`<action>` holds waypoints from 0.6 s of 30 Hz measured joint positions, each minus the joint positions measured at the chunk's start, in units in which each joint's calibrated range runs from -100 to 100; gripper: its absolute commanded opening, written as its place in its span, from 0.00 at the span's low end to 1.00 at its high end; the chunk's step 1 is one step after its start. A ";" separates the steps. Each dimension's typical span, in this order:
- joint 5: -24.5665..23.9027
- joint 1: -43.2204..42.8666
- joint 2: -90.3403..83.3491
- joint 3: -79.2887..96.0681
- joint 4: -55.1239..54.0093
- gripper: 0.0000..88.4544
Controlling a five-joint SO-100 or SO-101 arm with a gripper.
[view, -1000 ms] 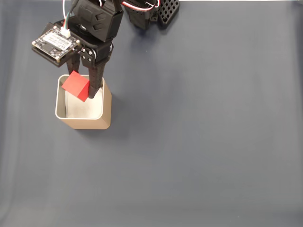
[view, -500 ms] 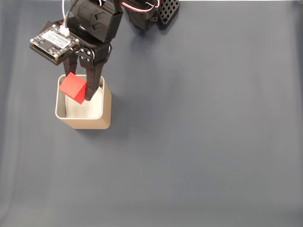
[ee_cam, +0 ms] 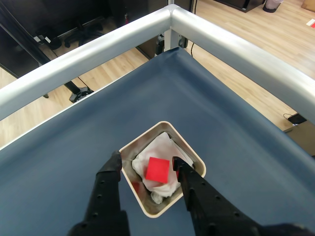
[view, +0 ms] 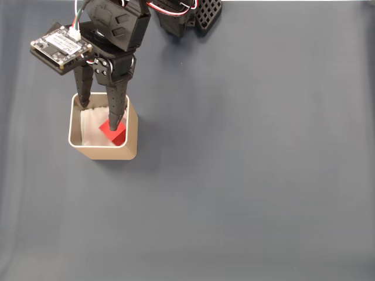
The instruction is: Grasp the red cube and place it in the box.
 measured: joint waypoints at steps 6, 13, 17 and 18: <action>-0.05 0.00 0.00 0.00 -0.16 0.35; -0.29 0.00 0.00 0.00 -0.65 0.37; -0.59 0.00 0.00 0.91 -1.30 0.37; -0.59 0.00 0.00 1.09 -1.46 0.37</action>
